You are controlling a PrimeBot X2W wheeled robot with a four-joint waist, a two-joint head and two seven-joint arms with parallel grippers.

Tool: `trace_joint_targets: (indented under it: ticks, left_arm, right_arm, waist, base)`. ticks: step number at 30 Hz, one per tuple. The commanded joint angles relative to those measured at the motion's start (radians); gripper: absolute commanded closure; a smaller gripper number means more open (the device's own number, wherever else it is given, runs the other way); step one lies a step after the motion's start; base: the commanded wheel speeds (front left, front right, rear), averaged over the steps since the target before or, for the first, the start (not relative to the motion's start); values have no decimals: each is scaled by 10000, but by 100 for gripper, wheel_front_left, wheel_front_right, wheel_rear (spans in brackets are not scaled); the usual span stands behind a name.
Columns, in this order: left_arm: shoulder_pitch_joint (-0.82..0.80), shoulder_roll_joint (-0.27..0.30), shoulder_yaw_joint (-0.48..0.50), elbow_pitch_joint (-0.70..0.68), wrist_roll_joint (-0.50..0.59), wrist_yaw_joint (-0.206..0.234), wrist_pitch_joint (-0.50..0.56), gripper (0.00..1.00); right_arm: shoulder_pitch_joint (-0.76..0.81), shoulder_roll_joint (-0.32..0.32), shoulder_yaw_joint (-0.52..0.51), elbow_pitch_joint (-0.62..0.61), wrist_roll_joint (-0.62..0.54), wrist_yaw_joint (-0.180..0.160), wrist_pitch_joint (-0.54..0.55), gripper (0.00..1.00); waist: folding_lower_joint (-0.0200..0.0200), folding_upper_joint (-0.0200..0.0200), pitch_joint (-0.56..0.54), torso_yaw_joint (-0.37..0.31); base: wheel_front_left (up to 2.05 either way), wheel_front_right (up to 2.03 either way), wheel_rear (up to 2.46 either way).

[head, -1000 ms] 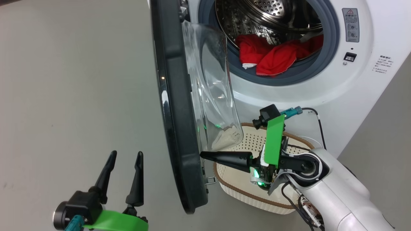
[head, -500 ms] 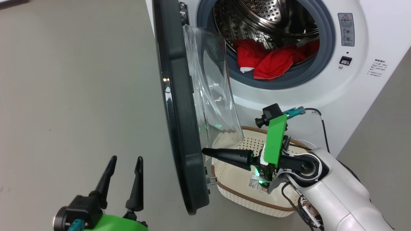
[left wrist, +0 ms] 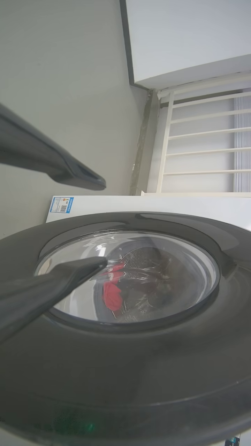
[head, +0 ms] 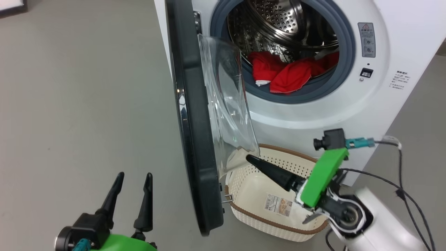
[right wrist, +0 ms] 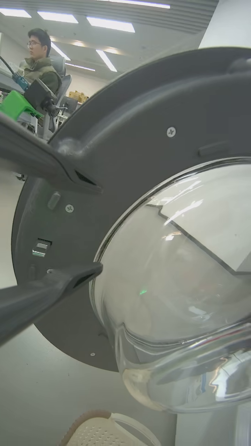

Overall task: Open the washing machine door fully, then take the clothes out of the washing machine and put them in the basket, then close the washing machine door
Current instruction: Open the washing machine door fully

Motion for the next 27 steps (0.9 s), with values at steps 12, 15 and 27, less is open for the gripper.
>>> trace_joint_targets:
  ticks: [12, 15, 27]
  left_arm:
    - [-170, 110, 524, 77, 359, -145, -122, 0]
    - [-138, 110, 580, 73, 391, -132, -122, 0]
    - [-34, 110, 724, -12, 498, -131, -122, 0]
  right_arm:
    - [711, -1532, 2095, -378, -3245, 67, -5375, 0]
    - [622, -1713, 2421, 381, -4015, 67, -6501, 0]
    - [917, -691, -1103, 1726, -8374, 67, -7008, 0]
  waist:
    - [0, 0, -305, -221]
    - [0, 0, -346, -312]
    - [0, 0, -345, -493]
  base:
    - [0, 0, 0]
    - [0, 0, 0]
    - [0, 0, 0]
